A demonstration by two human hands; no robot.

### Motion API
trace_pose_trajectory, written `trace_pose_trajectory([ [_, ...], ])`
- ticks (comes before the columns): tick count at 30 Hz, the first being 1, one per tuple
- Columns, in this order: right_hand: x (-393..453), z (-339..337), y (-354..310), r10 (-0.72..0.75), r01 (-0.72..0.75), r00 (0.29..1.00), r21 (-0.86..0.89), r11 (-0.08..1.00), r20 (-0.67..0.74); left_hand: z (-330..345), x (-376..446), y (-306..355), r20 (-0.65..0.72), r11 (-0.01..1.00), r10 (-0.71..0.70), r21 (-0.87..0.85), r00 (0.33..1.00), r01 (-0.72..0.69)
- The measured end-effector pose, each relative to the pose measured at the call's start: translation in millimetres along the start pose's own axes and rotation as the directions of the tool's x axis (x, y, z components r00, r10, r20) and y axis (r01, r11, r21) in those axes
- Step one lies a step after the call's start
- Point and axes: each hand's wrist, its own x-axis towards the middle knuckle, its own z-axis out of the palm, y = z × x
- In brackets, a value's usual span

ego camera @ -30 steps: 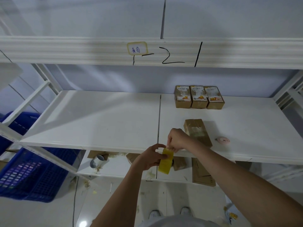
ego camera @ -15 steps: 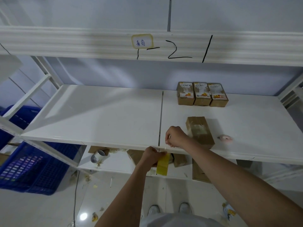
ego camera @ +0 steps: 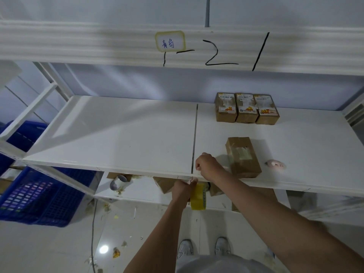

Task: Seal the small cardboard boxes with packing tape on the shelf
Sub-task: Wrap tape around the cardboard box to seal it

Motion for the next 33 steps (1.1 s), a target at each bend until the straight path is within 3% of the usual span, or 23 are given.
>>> trace_pose_trajectory([
  [4,2,6,-2,0.005,-0.006,1.0,-0.099,0.995,-0.014,2,2,4,-0.022,1.0,-0.006,0.022,1.0,0.006],
  [10,7,15,8,-0.021,0.02,1.0,-0.066,0.998,-0.01,2,5,5,-0.01,0.999,-0.014,0.03,1.0,0.015],
  [16,1,11,13,-0.181,0.161,0.968,-0.123,0.979,-0.173,0,5,5,-0.005,0.994,0.042,0.106,0.999,-0.041],
  [20,4,-12,20,-0.143,0.125,0.939,-0.077,0.989,-0.312,-15,1,11,0.034,0.948,0.031,0.315,0.999,-0.04],
  [23,3,-38,36,-0.068,0.111,0.873,0.06,0.992,-0.483,-30,-6,31,0.019,0.825,0.058,0.562,0.998,-0.058],
  [25,-3,-58,53,0.026,0.084,0.814,0.163,0.983,-0.58,-29,-10,55,0.095,0.749,0.052,0.655,0.994,-0.102],
  [28,-12,-78,87,0.218,-0.051,0.785,0.29,0.956,-0.58,-5,-13,95,0.214,0.821,0.077,0.54,0.974,-0.184],
  [30,-18,-82,105,0.323,-0.19,0.818,0.306,0.933,-0.475,18,-14,112,0.274,0.937,0.144,0.272,0.951,-0.22],
  [33,-25,-81,122,0.416,-0.303,0.858,0.356,0.884,-0.302,49,-18,120,0.362,0.984,0.181,-0.065,0.915,-0.169],
])
